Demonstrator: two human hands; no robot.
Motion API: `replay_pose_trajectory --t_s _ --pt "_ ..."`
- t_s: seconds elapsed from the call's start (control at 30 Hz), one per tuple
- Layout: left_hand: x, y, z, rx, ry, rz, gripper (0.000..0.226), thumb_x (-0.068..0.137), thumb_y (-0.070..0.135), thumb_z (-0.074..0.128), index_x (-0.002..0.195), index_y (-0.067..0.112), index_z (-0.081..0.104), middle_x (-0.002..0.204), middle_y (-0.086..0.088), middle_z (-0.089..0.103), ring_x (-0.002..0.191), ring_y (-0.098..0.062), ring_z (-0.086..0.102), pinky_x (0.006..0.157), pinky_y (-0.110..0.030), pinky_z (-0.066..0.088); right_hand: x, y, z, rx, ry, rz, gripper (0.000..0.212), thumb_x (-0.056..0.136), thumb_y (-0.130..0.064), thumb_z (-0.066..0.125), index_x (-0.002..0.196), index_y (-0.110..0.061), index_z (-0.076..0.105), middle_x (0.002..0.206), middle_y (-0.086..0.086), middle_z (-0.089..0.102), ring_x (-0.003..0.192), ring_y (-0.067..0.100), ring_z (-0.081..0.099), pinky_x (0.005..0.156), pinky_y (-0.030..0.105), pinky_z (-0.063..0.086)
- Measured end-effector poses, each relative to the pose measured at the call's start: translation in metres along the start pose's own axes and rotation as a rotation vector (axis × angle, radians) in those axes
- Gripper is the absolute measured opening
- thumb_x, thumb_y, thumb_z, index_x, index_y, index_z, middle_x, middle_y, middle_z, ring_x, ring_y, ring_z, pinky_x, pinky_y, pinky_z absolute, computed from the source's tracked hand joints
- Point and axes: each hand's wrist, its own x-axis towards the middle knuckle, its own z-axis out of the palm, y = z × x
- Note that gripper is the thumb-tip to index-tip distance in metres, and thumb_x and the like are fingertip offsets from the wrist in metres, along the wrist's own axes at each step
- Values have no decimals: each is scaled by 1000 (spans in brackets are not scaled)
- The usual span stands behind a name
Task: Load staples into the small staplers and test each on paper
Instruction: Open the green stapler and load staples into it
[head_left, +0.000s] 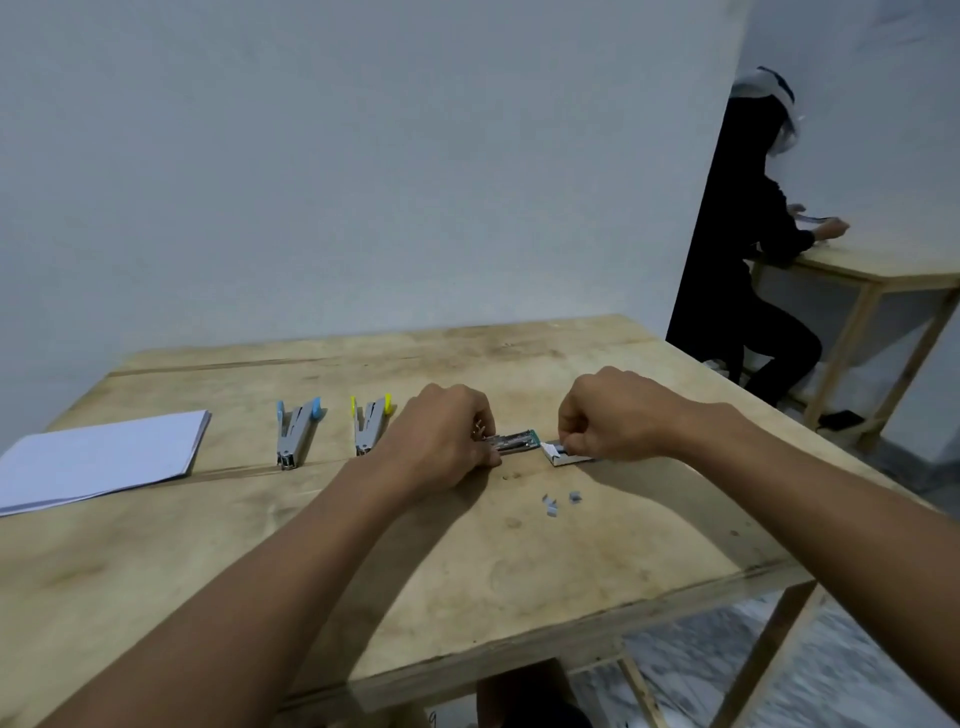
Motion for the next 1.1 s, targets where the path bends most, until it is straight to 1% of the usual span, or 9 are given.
replay_pose_trajectory --t_s 0.13,0.27,0.37,0.43,0.57,0.7,0.8,0.9,1.1 --pt "-3 -3 1 -64 19 -3 19 76 33 80 90 21 74 74 8 63 67 -5 53 48 -13 30 2 2 -4 43 -1 0 12 82 -24 63 72 -20 68 77 -4 71 78 20 65 64 32 51" --pt "-5 -8 3 -155 22 -36 19 75 34 80 88 21 77 70 7 65 66 -5 54 48 -13 34 5 3 -14 181 21 37 5 77 -15 70 73 -14 69 73 -7 71 74 9 65 56 22 44" --pt "-6 -9 5 -199 11 -43 18 75 35 80 87 22 76 65 11 61 66 -5 55 50 -18 35 7 0 -15 332 63 21 15 76 -3 67 84 -16 66 77 -3 72 65 3 67 55 15 46" --pt "-5 -12 6 -231 10 -51 19 75 37 80 88 23 76 67 10 63 69 -6 57 52 -20 35 9 -4 -13 387 61 5 22 80 -4 68 96 -20 67 81 -1 72 53 -4 62 53 10 43" --pt "-5 -18 7 -283 23 -69 23 72 39 82 88 24 77 77 8 71 75 -6 61 56 -17 39 18 -10 -10 402 81 0 10 77 -10 75 82 -20 75 74 -4 74 56 -2 64 62 20 52" --pt "-8 -21 8 -320 104 -66 28 64 38 87 81 20 73 69 10 65 65 -1 56 52 -11 38 21 -12 -8 485 57 30 15 75 -6 79 79 -9 64 65 7 73 62 20 73 64 30 58" --pt "-9 -21 11 -315 152 -58 28 61 39 89 73 22 69 66 8 66 62 -1 55 54 -13 39 24 -14 -9 456 78 28 20 69 -11 85 69 -13 65 63 2 69 52 7 63 56 23 49" --pt "-9 -22 13 -311 168 -52 30 60 40 89 70 22 67 63 9 65 58 1 53 52 -11 37 26 -15 -10 511 94 64 23 63 -13 90 62 -16 67 56 -6 62 51 7 55 56 28 47" --pt "-10 -24 13 -326 150 -34 28 64 39 87 72 21 68 60 9 64 57 -1 53 51 -13 37 28 -17 -15 631 87 90 12 66 -7 87 73 -8 77 72 4 75 62 10 65 61 21 53"
